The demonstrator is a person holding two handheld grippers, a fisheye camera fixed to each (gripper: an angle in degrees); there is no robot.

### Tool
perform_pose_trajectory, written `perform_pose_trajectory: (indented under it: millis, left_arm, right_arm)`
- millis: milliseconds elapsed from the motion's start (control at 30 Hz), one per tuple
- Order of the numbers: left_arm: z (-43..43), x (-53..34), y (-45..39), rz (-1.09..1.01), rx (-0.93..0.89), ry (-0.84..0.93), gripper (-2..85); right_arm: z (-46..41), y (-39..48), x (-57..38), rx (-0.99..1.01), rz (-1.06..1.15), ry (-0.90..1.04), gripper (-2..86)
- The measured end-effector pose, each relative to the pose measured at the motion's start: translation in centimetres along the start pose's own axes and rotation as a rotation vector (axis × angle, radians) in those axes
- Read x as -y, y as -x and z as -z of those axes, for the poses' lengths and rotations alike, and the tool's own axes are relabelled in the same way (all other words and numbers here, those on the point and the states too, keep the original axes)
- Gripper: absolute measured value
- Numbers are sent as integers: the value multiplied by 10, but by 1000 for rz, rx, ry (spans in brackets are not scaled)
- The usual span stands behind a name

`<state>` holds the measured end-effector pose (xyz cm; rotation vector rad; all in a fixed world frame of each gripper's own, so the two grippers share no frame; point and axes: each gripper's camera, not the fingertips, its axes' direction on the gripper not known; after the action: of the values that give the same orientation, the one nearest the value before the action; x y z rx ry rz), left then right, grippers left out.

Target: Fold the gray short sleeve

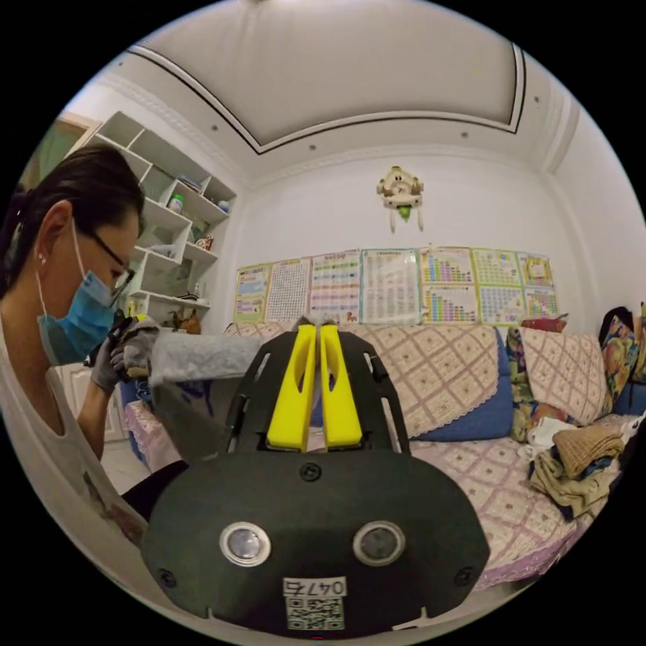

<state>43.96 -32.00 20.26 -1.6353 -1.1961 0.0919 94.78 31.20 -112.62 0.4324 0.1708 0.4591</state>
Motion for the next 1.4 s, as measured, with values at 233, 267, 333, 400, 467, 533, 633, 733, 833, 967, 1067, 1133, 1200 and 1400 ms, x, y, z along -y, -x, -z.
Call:
perform_pose_trajectory:
  millis: [233, 267, 333, 400, 467, 533, 633, 733, 833, 967, 1067, 1133, 1200, 1400]
  left_arm:
    - [-216, -32, 120, 219, -76, 296, -10]
    - [-251, -31, 137, 248, -63, 283, -10]
    - [-282, -15, 144, 229, -37, 236, -10]
    - [-295, 11, 121, 116, 39, 208, -10]
    - [-294, 21, 103, 48, 92, 222, -10]
    - [-293, 14, 96, 25, 115, 264, -10]
    - [-310, -37, 105, 47, 176, 424, -10]
    - [-342, -121, 123, 36, 302, 673, -10]
    - [-371, -229, 151, 96, 304, 950, -10]
    - [-386, -368, 169, 155, 302, 1227, -10]
    - [-392, -423, 171, 183, 307, 1290, -10]
    - [-398, -440, 168, 190, 313, 1296, -10]
    - [-404, -454, 160, 181, 313, 1302, -9]
    - [-405, -498, 139, 144, 314, 1365, 11]
  right_arm:
    - [-198, -98, -23, 63, -157, 336, -11]
    - [-222, -109, -19, 57, -169, 304, -11]
    - [-238, -121, -5, 66, -208, 240, -11]
    - [-240, -125, 8, 73, -220, 175, -11]
    - [-239, -122, 12, 65, -173, 167, -11]
    - [-243, -116, -1, 64, -138, 214, -12]
    - [-262, -107, -51, 52, -126, 340, -11]
    - [-287, -101, -122, 50, -156, 504, -11]
    - [-307, -97, -199, 67, -214, 680, -11]
    - [-317, -89, -289, 79, -269, 883, -11]
    - [-322, -84, -328, 88, -309, 961, -10]
    - [-325, -79, -341, 92, -324, 986, -10]
    - [-328, -73, -349, 98, -328, 1000, -10]
    - [-331, -38, -375, 12, -266, 1081, 26]
